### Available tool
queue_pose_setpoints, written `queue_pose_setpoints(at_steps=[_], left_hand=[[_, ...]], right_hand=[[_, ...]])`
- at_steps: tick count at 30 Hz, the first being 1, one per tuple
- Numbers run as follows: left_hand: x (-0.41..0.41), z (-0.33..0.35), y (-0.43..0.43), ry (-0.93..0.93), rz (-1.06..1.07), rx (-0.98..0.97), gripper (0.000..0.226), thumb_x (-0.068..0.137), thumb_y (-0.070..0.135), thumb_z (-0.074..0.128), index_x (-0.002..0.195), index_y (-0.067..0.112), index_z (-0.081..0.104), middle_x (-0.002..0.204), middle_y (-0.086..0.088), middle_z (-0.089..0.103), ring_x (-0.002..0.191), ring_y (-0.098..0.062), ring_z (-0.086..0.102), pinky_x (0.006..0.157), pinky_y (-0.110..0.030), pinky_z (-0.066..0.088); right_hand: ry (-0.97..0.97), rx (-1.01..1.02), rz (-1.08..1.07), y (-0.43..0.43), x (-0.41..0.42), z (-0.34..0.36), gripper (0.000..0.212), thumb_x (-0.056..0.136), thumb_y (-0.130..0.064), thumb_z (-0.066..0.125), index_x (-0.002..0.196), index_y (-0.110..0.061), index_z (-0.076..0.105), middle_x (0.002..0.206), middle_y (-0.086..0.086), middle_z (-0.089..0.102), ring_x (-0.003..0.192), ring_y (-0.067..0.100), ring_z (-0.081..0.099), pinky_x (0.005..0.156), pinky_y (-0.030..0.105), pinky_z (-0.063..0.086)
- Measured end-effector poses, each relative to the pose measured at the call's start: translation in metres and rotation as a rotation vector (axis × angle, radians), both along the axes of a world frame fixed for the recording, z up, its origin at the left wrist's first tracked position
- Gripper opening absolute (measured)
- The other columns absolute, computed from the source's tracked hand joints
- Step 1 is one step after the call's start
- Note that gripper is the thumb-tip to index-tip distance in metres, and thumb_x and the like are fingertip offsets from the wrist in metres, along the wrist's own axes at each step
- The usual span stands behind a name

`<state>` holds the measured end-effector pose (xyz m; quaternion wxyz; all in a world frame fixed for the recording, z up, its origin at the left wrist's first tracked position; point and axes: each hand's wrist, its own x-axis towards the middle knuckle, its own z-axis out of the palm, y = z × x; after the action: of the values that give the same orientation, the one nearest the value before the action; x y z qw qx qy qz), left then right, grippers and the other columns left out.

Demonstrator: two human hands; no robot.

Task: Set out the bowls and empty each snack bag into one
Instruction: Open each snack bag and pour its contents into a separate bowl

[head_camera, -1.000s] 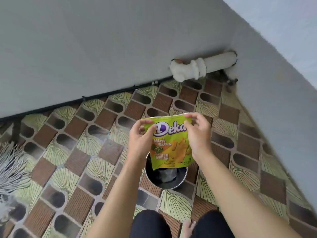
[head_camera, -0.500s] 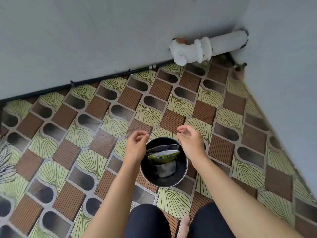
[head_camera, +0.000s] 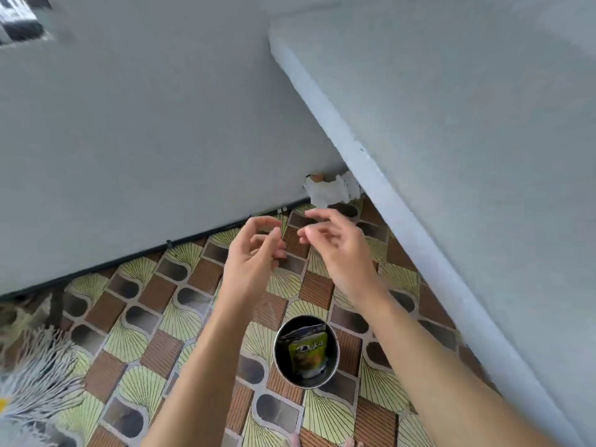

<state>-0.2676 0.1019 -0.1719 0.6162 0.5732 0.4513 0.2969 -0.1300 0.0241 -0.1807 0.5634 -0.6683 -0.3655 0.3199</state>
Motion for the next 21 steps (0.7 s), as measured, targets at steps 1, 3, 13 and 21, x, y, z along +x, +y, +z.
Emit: queue_pose_setpoints(at_steps=[1,3,13,21], left_hand=[[0.002,0.03,-0.001,-0.019,-0.022,0.021,0.008,0.103,0.024,0.061,0.104,0.023,0.069,0.083,-0.004,0.068,0.076,-0.017,0.066,0.074,-0.035,0.055],[0.006,0.078,-0.003,-0.045,-0.071,0.084,0.01,0.103,0.026,0.06,0.105,0.019,0.068,0.082,-0.005,0.068,0.077,-0.019,0.066,0.074,-0.035,0.055],[0.089,0.248,-0.061,-0.219,-0.42,0.365,0.019,0.1,0.03,0.061,0.104,0.013,0.068,0.089,-0.009,0.07,0.078,-0.014,0.07,0.074,-0.026,0.056],[0.207,0.273,-0.162,-0.327,-0.708,0.359,0.015,0.102,0.024,0.06,0.092,0.018,0.069,0.079,-0.01,0.068,0.077,-0.017,0.07,0.081,-0.04,0.054]], right_hand=[[-0.005,0.025,-0.004,-0.002,0.001,0.029,0.022,0.099,-0.023,0.062,0.121,-0.027,0.064,0.1,-0.005,0.075,0.094,0.006,0.072,0.087,0.025,0.058],[-0.015,0.08,-0.014,-0.008,0.005,0.077,0.02,0.099,-0.022,0.062,0.119,-0.025,0.065,0.097,-0.003,0.075,0.093,0.008,0.072,0.087,0.025,0.058],[-0.158,0.372,-0.328,-0.114,0.068,0.255,0.007,0.1,-0.016,0.061,0.104,-0.01,0.062,0.085,0.011,0.071,0.083,0.025,0.07,0.078,0.023,0.053],[-0.252,0.442,-0.686,-0.256,0.144,0.277,0.006,0.101,-0.013,0.06,0.098,-0.009,0.063,0.077,0.01,0.067,0.075,0.02,0.065,0.076,0.025,0.051]])
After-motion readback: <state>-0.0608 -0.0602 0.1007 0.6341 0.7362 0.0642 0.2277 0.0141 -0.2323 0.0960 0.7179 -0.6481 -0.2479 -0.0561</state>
